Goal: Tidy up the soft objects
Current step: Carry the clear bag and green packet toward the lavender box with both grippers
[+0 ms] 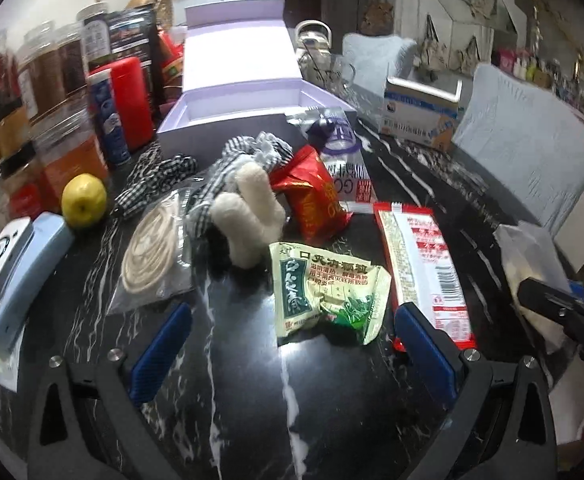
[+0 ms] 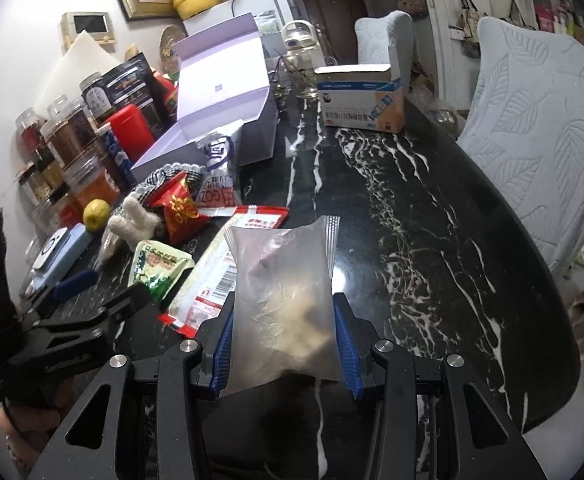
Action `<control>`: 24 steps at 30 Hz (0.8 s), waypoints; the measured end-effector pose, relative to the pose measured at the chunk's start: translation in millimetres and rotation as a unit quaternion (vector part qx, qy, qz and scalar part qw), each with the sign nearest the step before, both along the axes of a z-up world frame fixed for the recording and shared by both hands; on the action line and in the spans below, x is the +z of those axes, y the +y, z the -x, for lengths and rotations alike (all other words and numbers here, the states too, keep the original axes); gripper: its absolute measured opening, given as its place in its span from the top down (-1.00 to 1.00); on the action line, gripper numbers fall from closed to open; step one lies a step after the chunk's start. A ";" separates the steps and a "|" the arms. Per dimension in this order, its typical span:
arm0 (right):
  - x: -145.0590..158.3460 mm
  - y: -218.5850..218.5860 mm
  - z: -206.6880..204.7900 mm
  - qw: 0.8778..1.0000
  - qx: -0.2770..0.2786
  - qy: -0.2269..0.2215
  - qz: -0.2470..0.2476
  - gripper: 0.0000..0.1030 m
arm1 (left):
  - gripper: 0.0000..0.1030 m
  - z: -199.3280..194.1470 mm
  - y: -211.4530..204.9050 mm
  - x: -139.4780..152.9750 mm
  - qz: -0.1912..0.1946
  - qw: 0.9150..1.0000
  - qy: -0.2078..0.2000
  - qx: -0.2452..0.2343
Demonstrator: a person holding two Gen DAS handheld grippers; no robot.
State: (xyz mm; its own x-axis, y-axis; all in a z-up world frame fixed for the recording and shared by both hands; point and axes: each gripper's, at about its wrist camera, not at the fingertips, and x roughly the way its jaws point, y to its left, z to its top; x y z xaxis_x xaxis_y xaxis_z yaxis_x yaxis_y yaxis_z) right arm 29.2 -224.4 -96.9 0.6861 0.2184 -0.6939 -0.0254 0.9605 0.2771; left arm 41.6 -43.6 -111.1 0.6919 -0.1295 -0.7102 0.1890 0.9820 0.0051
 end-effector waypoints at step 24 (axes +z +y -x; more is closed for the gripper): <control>-10.1 -5.1 -0.3 1.000 -0.007 0.017 -0.007 0.15 | -0.64 -25.6 -10.3 -10.2 -0.001 0.996 0.047 -0.074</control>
State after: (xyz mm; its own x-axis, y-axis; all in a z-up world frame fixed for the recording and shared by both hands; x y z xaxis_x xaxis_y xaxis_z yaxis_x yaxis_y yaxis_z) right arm 29.5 -229.5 -106.9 0.6656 0.2186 -0.7136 -0.0015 0.9566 0.2915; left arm 67.2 -54.0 -121.3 0.5955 -0.2240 -0.7715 0.3318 0.9432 -0.0178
